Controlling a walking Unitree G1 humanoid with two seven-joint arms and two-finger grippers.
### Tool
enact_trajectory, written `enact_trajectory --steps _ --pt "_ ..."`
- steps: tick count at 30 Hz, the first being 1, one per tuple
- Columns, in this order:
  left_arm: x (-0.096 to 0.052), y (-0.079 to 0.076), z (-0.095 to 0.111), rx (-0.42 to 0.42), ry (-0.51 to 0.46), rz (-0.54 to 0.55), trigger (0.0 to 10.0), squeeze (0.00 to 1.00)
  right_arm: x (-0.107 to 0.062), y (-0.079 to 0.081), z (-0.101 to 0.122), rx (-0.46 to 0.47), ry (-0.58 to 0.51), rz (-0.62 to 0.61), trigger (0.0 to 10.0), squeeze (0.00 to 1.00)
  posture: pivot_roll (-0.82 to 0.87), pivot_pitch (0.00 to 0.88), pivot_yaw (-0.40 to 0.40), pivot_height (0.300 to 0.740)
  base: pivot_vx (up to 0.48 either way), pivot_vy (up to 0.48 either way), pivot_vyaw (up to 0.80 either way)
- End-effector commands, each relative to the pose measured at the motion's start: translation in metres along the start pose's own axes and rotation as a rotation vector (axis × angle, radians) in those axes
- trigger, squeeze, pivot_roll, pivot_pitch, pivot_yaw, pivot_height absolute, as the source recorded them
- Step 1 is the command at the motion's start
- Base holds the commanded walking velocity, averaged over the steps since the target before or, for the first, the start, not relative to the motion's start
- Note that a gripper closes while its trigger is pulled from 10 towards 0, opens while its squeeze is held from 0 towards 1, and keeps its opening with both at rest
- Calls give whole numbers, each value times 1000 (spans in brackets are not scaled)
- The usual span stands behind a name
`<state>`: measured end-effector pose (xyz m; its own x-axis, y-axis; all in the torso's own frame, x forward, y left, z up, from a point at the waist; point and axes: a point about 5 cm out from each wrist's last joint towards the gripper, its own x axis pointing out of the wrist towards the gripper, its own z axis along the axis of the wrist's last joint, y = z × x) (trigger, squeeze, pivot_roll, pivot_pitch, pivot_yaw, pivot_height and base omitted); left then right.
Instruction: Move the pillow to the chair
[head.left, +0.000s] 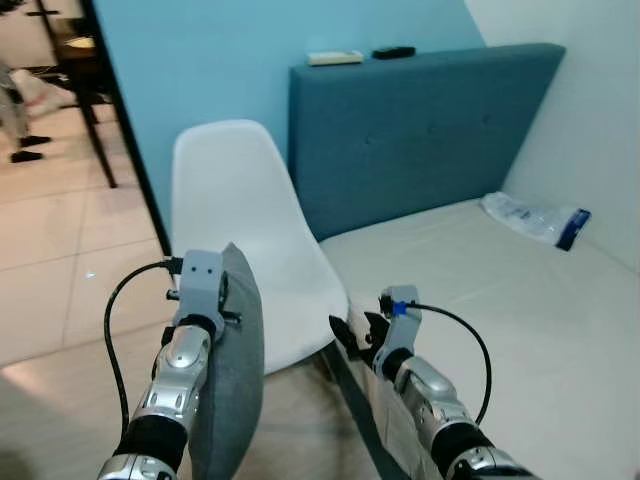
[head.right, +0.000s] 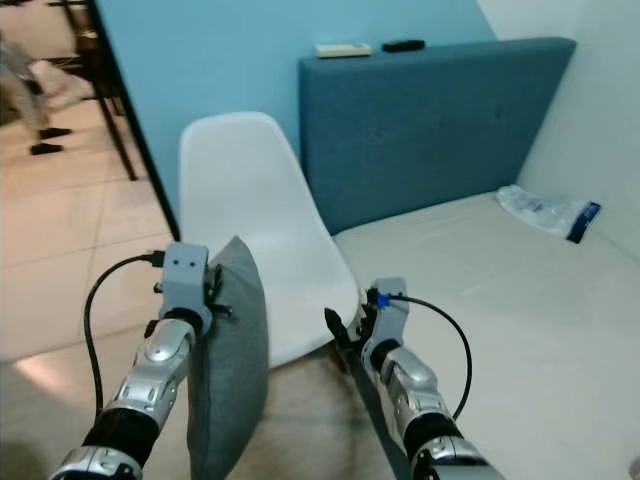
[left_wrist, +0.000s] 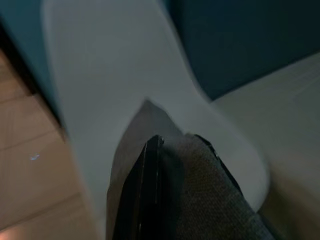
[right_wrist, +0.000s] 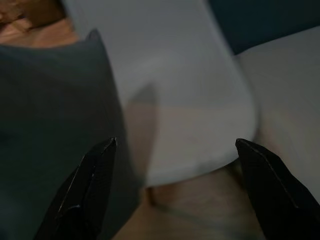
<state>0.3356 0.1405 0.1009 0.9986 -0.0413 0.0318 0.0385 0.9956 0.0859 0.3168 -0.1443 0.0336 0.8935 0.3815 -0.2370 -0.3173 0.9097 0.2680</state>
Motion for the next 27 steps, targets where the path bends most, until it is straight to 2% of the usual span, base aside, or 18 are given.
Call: enact_trajectory --steps 1,14,15,18,22,27 --pt "4 8 19 5 -90 18 10000 0 6 10 2 8 -10 31 10000 0 8 0 -32 740 480 0 0" --pt "11 -9 45 -88 -178 -68 10000 0 8 8 8 0 -20 32 10000 0 3 0 -42 740 480 0 0" --pt "11 -16 49 -109 -196 -109 10000 0 8 8 9 -5 -19 29 10000 0 2 0 -43 740 480 0 0" --pt "10 -22 52 -123 -210 -148 10000 0 8 7 9 -8 -17 19 10000 0 2 0 -43 740 480 0 0" --pt "6 -40 58 -179 -240 -283 10000 0 8 4 8 -24 -1 -21 10000 0 0 0 -42 740 480 0 0" --pt "4 -44 58 -176 -238 -309 10000 0 7 1 6 -35 12 -54 10000 0 -3 0 -43 740 480 0 0"
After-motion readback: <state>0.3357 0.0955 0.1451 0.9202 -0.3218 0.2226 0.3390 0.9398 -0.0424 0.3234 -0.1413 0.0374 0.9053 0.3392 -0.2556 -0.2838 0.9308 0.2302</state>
